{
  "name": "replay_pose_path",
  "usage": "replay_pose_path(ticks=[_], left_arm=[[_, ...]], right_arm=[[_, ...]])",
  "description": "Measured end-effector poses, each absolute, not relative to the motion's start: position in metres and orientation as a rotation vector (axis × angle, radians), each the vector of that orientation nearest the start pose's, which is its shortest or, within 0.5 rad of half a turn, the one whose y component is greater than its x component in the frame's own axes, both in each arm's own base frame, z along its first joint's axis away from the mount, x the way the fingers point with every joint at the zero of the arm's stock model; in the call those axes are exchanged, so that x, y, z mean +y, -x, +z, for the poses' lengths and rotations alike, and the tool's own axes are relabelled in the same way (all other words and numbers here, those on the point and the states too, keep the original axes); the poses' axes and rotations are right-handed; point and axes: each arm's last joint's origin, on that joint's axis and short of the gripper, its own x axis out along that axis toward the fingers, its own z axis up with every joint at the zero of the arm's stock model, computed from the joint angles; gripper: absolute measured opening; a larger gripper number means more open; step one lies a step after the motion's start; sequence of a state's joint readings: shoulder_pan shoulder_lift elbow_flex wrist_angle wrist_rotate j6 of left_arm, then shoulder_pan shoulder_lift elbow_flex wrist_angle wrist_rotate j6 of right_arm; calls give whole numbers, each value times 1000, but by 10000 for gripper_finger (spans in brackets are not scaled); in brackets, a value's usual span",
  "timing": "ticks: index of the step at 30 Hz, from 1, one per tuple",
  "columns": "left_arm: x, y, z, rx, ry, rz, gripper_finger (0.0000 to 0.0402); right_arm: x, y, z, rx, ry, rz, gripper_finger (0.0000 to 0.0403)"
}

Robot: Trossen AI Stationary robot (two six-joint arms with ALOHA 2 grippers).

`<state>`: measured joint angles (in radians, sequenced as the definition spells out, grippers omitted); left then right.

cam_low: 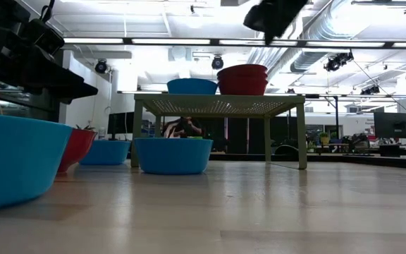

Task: Pick & Place Mini bowls
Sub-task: Stack the blue bowl on top of the blue bowl on the shelf

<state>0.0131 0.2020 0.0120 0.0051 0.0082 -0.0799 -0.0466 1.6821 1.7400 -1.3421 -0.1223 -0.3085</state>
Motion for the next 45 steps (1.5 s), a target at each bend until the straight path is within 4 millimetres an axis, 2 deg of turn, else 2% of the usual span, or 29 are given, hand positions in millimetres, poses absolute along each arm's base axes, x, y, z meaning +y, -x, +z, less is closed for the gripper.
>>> replay_pose_path(ticks=[10, 16, 21, 32, 39, 45], left_arm=[[1, -108, 151, 185, 81, 12, 234], [1, -108, 151, 185, 81, 12, 234], [1, -108, 151, 185, 82, 12, 234], [1, -108, 151, 184, 81, 12, 234], [1, -108, 151, 185, 82, 12, 234], [1, -108, 151, 185, 82, 12, 234]], right_arm=[[20, -237, 309, 1309, -187, 57, 133], [50, -208, 287, 1336, -418, 51, 133], [82, -201, 276, 1367, -530, 188, 133], [152, -191, 247, 1481, -846, 110, 133], [190, -194, 223, 1493, -939, -29, 133], [208, -189, 204, 1469, -1051, -294, 133]])
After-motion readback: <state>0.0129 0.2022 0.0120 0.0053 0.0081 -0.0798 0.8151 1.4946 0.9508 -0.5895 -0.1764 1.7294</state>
